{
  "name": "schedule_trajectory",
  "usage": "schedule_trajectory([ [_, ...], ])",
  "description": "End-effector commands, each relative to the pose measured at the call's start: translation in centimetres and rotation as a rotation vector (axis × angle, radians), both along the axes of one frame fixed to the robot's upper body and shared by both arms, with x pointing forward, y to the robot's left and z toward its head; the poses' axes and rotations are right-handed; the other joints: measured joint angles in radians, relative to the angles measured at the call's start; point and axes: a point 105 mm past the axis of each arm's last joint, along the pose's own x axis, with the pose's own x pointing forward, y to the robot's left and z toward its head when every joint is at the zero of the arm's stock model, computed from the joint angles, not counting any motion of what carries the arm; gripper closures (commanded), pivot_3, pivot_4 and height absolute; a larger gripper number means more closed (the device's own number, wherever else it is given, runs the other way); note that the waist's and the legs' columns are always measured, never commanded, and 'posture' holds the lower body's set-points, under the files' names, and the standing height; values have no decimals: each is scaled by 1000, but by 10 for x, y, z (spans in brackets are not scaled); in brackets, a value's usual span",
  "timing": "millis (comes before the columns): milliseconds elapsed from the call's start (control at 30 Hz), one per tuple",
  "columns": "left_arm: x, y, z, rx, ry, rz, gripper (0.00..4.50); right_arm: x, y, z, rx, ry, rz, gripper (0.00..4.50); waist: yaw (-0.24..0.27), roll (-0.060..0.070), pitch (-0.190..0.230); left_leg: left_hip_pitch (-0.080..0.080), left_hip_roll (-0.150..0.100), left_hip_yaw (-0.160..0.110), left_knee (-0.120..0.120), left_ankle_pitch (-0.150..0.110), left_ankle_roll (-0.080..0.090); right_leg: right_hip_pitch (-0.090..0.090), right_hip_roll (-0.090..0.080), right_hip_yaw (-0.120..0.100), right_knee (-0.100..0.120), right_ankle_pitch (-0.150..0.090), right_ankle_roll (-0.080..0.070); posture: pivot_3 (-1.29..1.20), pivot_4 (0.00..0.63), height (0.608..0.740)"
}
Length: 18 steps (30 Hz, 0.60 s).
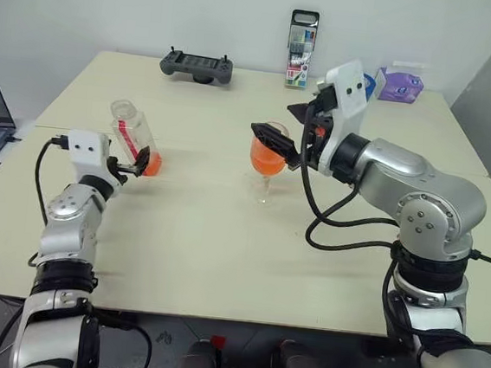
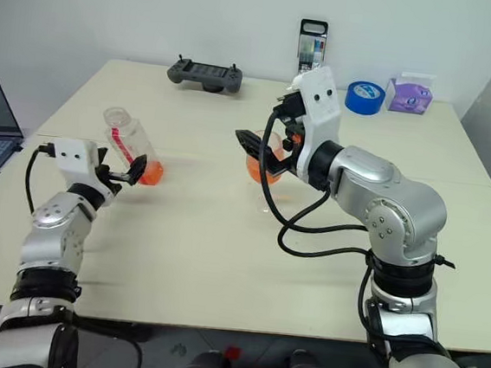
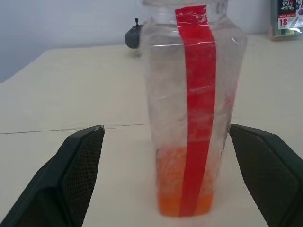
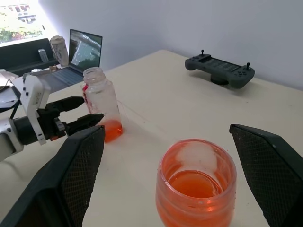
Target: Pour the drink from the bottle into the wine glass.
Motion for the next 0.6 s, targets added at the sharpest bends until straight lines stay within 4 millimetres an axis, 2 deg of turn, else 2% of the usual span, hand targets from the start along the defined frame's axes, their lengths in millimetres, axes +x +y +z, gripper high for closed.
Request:
schedule_trajectory([
  [33,-22,-5,29,12,-48,-100,20,0,-10,15,25,-72,-11,0,0,0,0,0,0,0,0,0,0,0,0,0,0,0,0,0,150,740],
  [167,-57,-33,46,-31,-2,-347,20,4,-29,24,64,-87,-38,0,0,0,0,0,0,1,-2,0,0,1,0,1,-3,0,0,0,150,740],
  [233,-63,-43,61,-53,2,-409,20,5,-39,24,83,-80,-59,0,6,0,0,0,0,-1,-2,0,0,2,0,-1,-4,0,0,0,150,740],
  [333,-68,-71,75,-23,40,-555,20,6,-56,16,75,-78,-94,0,8,0,0,1,0,-1,-2,0,0,5,0,-3,-6,0,0,0,150,740],
  [433,-69,-98,89,-8,50,-672,20,-10,-72,6,90,-47,-34,0,8,1,0,1,-1,0,-3,0,0,6,1,-4,-10,0,0,0,150,740],
  [600,-68,-112,104,-42,19,-743,20,-41,-82,-19,133,14,102,0,-3,1,1,3,0,4,-8,0,0,4,2,0,-12,0,0,0,150,740],
])
